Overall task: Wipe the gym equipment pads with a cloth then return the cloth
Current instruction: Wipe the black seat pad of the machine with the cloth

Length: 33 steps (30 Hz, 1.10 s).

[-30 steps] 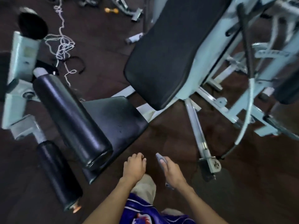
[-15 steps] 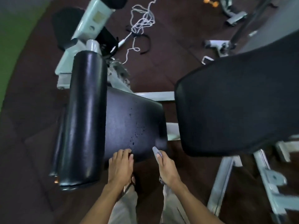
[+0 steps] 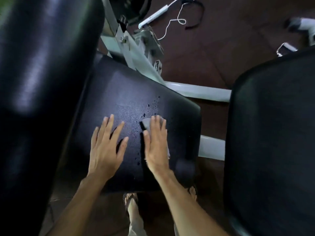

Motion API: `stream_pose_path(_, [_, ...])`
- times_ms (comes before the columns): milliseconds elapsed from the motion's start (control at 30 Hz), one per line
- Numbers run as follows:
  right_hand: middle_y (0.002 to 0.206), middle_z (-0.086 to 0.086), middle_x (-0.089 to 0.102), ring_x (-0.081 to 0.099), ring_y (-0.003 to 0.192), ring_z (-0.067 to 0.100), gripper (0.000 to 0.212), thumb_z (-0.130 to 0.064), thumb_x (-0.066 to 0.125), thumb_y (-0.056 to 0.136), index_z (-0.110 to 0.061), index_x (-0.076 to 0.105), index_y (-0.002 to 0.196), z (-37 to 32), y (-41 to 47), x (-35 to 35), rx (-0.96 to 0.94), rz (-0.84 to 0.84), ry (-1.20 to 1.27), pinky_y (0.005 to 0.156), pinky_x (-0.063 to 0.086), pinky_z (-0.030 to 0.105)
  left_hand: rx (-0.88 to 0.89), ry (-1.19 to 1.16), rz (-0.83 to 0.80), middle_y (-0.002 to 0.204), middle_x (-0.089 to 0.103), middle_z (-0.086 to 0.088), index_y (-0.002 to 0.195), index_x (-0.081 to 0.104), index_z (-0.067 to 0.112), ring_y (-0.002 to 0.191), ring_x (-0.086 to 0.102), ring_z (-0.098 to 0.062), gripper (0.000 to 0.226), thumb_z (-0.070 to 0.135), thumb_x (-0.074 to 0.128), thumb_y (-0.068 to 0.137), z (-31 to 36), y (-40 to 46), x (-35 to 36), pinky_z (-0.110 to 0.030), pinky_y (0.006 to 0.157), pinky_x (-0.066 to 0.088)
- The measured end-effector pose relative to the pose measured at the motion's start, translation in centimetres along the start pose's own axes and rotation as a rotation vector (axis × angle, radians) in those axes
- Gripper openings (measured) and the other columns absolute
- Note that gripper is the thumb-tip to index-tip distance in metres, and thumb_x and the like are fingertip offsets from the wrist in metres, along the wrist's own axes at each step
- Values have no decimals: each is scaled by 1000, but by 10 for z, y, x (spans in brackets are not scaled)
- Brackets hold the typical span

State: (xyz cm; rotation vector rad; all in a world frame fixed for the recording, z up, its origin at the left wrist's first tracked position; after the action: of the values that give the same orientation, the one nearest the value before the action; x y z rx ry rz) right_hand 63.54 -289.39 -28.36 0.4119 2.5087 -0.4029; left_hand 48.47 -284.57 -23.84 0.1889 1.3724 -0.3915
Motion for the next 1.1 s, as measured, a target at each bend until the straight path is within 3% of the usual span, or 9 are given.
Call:
stream_pose_path(200, [167, 0, 6, 3, 155, 23, 57, -46, 17, 105, -27, 7, 158, 45, -51, 22, -178, -17, -447, 122, 15, 48, -4, 154, -12, 167, 13, -6, 154, 32, 23, 155, 10, -21, 59, 45, 28, 100, -7, -1, 16, -45, 125, 11])
stream_pose_path(333, [168, 0, 0, -4, 154, 26, 56, -46, 7, 104, -33, 1, 158, 86, -18, -22, 150, 106, -451, 123, 12, 55, -35, 156, -28, 168, 10, -4, 154, 30, 24, 156, 5, -20, 60, 47, 22, 100, -6, -2, 17, -44, 126, 6])
stream_pose_path(467, [166, 8, 16, 9, 153, 32, 58, -42, 15, 103, -21, 21, 157, 70, 114, -40, 378, 343, -271, 120, 19, 54, -38, 181, -10, 168, 8, -4, 155, 28, 25, 156, 4, -20, 61, 49, 20, 100, -6, -1, 20, -44, 125, 3])
stream_pose_path(533, [165, 9, 18, 10, 153, 31, 56, -39, 18, 105, -18, 23, 157, 50, 117, -22, 185, 317, -337, 121, 19, 50, -39, 178, -3, 168, 7, -3, 155, 28, 26, 156, 4, -21, 60, 49, 21, 100, -5, 0, 21, -44, 125, 3])
stream_pose_path(667, [167, 8, 10, 7, 154, 27, 54, -33, 26, 106, -21, 17, 158, 57, -41, 1, -155, 37, -452, 121, 24, 48, -49, 145, -3, 168, 6, 0, 155, 28, 27, 156, 3, -18, 60, 49, 20, 100, -3, -1, 18, -43, 125, 2])
stream_pose_path(767, [166, 9, 9, 5, 154, 29, 54, -34, 20, 106, -18, 17, 158, 108, -62, -25, 74, 142, -413, 117, 28, 54, -57, 140, 4, 168, 7, 0, 155, 29, 27, 156, 5, -19, 60, 49, 21, 100, -2, -2, 17, -43, 125, 2])
stream_pose_path(900, [165, 13, 17, 11, 153, 34, 54, -34, 23, 106, -14, 23, 156, 102, 77, -48, 404, 363, -202, 121, 20, 52, -47, 167, 22, 168, 10, -3, 155, 30, 25, 155, 8, -22, 61, 48, 24, 99, -1, -2, 18, -45, 125, 4])
stream_pose_path(1000, [163, 13, 25, 16, 151, 37, 56, -35, 22, 104, -12, 30, 154, 51, 112, -21, 142, 358, -326, 121, 22, 51, -50, 171, 22, 168, 9, -3, 155, 29, 26, 155, 7, -22, 60, 48, 25, 99, 0, -1, 19, -46, 124, 4])
stream_pose_path(1100, [167, 7, 5, 1, 155, 28, 55, -34, 24, 107, -18, 12, 158, 25, 8, 11, -183, 77, -414, 123, 18, 46, -52, 180, 11, 168, 10, -3, 155, 29, 26, 155, 8, -22, 59, 47, 24, 100, -1, -3, 17, -46, 124, 6])
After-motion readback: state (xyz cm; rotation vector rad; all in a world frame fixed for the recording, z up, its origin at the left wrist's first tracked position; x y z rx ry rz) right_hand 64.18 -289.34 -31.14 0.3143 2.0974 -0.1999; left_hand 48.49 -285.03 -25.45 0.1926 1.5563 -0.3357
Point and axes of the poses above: each hand's wrist, its own y-axis towards the middle knuckle, its own x-axis out of the palm, z = x × y, the point moved 2 cm from there along y, towards the middle knuckle
